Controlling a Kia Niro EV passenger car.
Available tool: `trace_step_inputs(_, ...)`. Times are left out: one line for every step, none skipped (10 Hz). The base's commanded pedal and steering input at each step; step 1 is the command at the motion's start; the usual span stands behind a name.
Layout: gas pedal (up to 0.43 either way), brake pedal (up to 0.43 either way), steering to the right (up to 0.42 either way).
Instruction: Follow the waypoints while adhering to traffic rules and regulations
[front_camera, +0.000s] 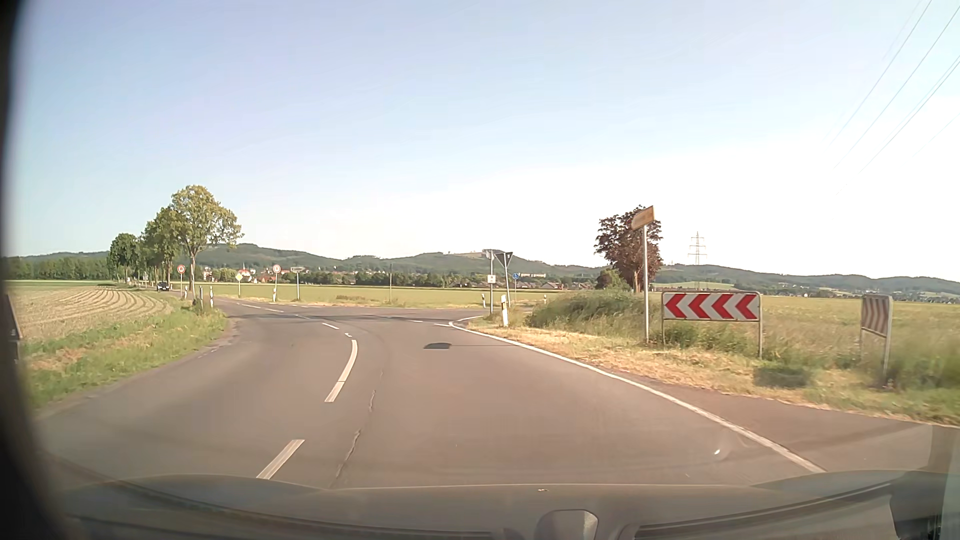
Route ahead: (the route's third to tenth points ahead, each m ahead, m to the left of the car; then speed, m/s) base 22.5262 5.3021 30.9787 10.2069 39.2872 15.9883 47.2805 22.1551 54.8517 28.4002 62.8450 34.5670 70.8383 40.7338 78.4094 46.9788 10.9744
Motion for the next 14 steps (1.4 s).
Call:
trace_step_inputs(0.0, 0.006, -0.065)
trace_step_inputs(0.0, 0.006, -0.065)
trace_step_inputs(0.0, 0.006, -0.067)
trace_step_inputs(0.0, 0.006, -0.07)
trace_step_inputs(0.008, 0.006, -0.076)
trace_step_inputs(0.087, 0.006, -0.081)
trace_step_inputs(0.11, 0.006, -0.084)
trace_step_inputs(0.11, 0.006, -0.084)
trace_step_inputs(0.118, 0.006, -0.087)
trace_step_inputs(0.118, 0.006, -0.09)
trace_step_inputs(0.118, 0.006, -0.091)
trace_step_inputs(0.118, 0.006, -0.091)
trace_step_inputs(0.118, 0.006, -0.093)
trace_step_inputs(0.118, 0.006, -0.096)
